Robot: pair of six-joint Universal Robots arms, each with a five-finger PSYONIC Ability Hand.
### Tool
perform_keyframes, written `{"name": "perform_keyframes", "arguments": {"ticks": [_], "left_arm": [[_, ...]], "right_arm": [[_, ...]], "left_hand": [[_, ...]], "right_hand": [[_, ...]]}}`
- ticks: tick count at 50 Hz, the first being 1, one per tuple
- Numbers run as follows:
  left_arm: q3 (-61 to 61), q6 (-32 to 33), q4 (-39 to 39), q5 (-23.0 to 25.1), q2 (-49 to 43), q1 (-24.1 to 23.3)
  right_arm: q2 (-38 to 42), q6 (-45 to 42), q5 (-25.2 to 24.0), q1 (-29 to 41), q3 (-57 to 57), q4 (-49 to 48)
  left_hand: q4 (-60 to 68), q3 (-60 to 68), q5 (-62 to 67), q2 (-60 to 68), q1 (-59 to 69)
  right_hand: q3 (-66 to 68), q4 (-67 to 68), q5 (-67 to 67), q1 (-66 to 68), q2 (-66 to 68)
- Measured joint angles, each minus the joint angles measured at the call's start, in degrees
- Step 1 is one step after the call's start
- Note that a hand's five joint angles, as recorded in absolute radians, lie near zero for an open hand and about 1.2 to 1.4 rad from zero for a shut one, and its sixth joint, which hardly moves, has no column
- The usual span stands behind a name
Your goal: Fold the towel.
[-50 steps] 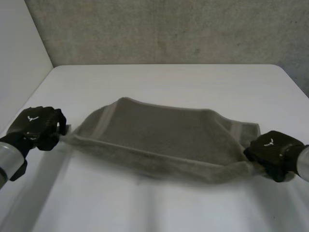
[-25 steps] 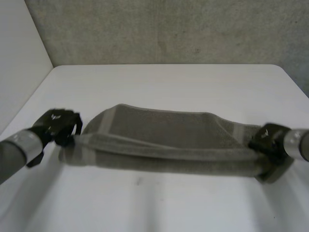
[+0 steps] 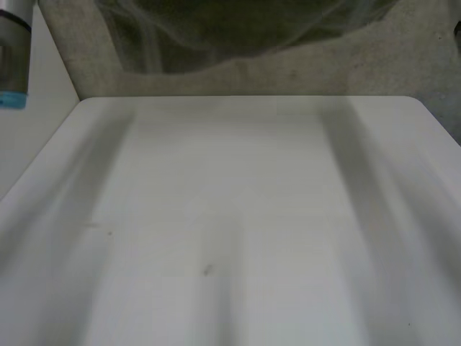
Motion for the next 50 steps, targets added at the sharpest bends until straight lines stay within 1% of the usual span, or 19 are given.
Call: {"name": "perform_keyframes", "arguments": {"ticks": [4,6,10,12,15,19,22,23,24,25,26,27,28,29,30,33,44,50], "left_arm": [[-7.08,-0.59,-1.72,0.06,-0.17,0.59],[-13.34,-0.53,-2.49,0.91,-0.28,1.04],[-22.82,-0.23,-2.1,3.11,-0.51,1.54],[-30.3,0.09,-0.35,5.5,-0.87,1.83],[-38.56,0.58,2.64,8.34,-1.45,2.18],[-46.23,2.03,5.66,10.54,-1.73,2.68],[-51.12,4.74,6.84,11.43,-0.92,3.9],[-51.97,5.45,6.96,11.52,-0.53,4.29],[-53.14,6.58,7.01,11.65,0.2,4.95],[-54.42,7.89,6.96,11.72,1.24,5.78],[-54.94,8.45,6.96,11.74,1.77,6.17],[-55.97,9.53,6.87,11.74,2.96,7.0],[-56.37,9.95,6.83,11.74,3.49,7.35],[-57.18,10.66,6.72,11.71,4.69,8.03],[-57.76,11.12,6.63,11.68,5.68,8.56],[-58.79,11.57,6.47,11.6,7.55,9.35],[-60.09,10.82,6.72,11.5,8.98,9.76],[-59.94,10.14,6.84,11.5,8.87,9.77]], "right_arm": [[0.21,-0.78,-0.95,0.0,6.1,4.13],[0.74,-1.74,-2.23,0.0,11.03,6.33],[2.11,-3.98,-4.7,0.01,18.66,7.82],[3.87,-6.62,-6.72,0.03,24.69,7.62],[6.16,-10.0,-8.4,0.04,31.01,6.47],[7.95,-12.73,-9.18,-0.13,36.39,4.95],[8.0,-13.63,-9.2,-0.47,39.73,4.27],[7.81,-13.68,-9.17,-0.53,40.26,4.21],[7.29,-13.71,-9.11,-0.64,41.29,4.14],[6.51,-13.66,-9.03,-0.78,42.39,4.09],[6.07,-13.6,-9.0,-0.84,42.93,4.08],[5.18,-13.44,-8.95,-0.98,43.93,4.03],[4.62,-13.29,-8.91,-1.07,44.53,4.03],[3.61,-12.8,-8.86,-1.26,45.54,4.02],[2.8,-12.25,-8.82,-1.44,46.32,4.03],[1.03,-9.96,-8.72,-2.03,47.83,4.16],[-1.99,4.17,-8.63,-5.3,47.49,5.88],[-1.65,11.07,-9.04,-6.35,45.24,7.8]], "left_hand": [[0.0,0.0,0.0,0.0,0.0],[0.0,0.0,0.0,0.0,0.0],[0.0,0.0,0.0,0.0,0.0],[0.0,0.0,0.0,0.0,0.0],[0.0,0.0,0.0,0.0,0.0],[0.0,0.0,0.0,0.0,0.0],[0.0,0.0,0.0,0.01,0.0],[0.0,0.0,0.0,0.01,0.0],[0.0,0.0,0.0,0.01,0.0],[0.0,0.0,0.0,0.01,0.0],[0.0,0.0,0.0,0.01,0.0],[0.0,0.0,0.0,0.01,0.0],[0.0,0.0,0.0,0.01,0.0],[0.0,0.0,0.0,0.01,0.0],[0.0,0.0,0.0,0.01,0.0],[0.0,0.0,0.0,0.01,0.0],[0.0,0.0,0.0,0.01,0.0],[0.0,0.0,-0.02,0.01,0.0]], "right_hand": [[0.0,0.0,0.0,0.0,0.0],[0.0,0.0,0.0,0.0,0.0],[0.0,0.0,0.0,0.0,0.0],[0.0,0.0,0.0,0.0,0.0],[0.0,0.0,0.0,0.0,0.01],[0.0,0.0,0.0,0.0,0.0],[-0.1,-0.02,-0.11,-0.02,-0.04],[-2.3,-2.05,-1.75,-1.79,-2.06],[-7.77,-7.33,-7.2,-6.57,-7.37],[-16.16,-15.65,-16.45,-15.98,-17.13],[-23.02,-22.5,-23.62,-21.79,-22.97],[-34.48,-33.88,-34.5,-33.39,-34.69],[-39.61,-38.99,-40.78,-38.41,-39.7],[-47.7,-46.98,-48.08,-46.12,-47.35],[-51.72,-51.04,-52.87,-50.5,-51.24],[-56.86,-56.11,-58.34,-54.22,-55.67],[-57.47,-57.05,-59.8,-55.1,-55.95],[-57.47,-57.05,-59.8,-55.1,-55.95]]}}
